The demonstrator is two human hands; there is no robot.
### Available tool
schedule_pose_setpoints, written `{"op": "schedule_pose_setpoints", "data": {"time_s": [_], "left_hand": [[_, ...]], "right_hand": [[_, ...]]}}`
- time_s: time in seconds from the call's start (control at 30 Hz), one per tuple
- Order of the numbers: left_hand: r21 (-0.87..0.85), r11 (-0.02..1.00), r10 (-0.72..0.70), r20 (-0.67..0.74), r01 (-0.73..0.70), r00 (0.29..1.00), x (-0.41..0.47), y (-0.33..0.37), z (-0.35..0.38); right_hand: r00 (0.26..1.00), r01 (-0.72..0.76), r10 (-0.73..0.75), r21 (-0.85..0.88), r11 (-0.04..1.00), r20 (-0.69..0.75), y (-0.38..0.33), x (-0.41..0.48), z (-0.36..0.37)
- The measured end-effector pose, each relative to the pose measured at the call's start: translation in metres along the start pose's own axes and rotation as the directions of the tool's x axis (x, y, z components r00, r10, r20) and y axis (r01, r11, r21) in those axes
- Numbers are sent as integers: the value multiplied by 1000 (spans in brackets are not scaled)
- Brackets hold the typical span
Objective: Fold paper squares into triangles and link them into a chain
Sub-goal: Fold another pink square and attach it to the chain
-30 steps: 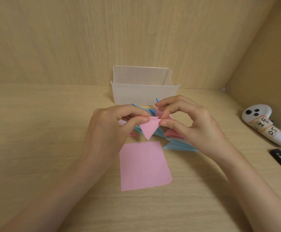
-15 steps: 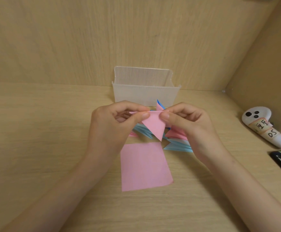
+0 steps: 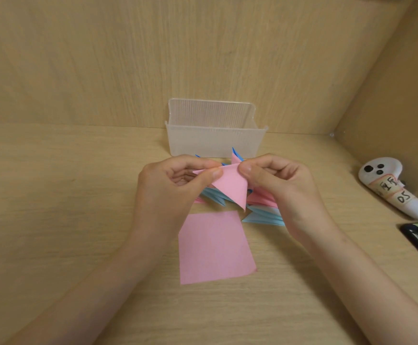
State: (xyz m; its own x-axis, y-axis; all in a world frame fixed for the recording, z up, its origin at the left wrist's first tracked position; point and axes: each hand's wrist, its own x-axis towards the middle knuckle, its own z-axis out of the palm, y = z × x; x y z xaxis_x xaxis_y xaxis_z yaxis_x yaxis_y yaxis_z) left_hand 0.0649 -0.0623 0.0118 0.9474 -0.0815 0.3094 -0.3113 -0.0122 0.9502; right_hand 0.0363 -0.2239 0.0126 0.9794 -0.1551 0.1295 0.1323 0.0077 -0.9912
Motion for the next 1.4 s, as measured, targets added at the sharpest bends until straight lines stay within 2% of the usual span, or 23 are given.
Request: {"op": "schedule_pose_setpoints", "data": {"time_s": [0.13,0.4,0.6,0.8,1.0,1.27,1.4], "left_hand": [[-24,1000,-8,-17,8,1000,1,-1,-2],[-69,996,-61,-13,60,998,0,-1,1],[-112,991,-77,-36,73,996,-1,-1,0],[-82,991,-107,26,108,994,3,-4,0],[67,994,72,151,-83,986,0,-6,0],[75,988,131,98,-138,987,-3,-6,0],[53,992,111,40,-113,993,-3,-6,-1]], "right_hand": [[1000,-7,7,-31,1000,7,3,1,0],[999,25,-24,15,1000,-36,1,-1,1],[1000,2,-3,-37,999,-10,1,-1,2],[999,34,-34,-14,999,-10,1,-1,-1],[991,87,-77,-87,992,113,5,-4,5],[989,83,-72,-86,993,126,8,-4,6],[989,63,-51,-84,994,138,6,-5,8]]}}
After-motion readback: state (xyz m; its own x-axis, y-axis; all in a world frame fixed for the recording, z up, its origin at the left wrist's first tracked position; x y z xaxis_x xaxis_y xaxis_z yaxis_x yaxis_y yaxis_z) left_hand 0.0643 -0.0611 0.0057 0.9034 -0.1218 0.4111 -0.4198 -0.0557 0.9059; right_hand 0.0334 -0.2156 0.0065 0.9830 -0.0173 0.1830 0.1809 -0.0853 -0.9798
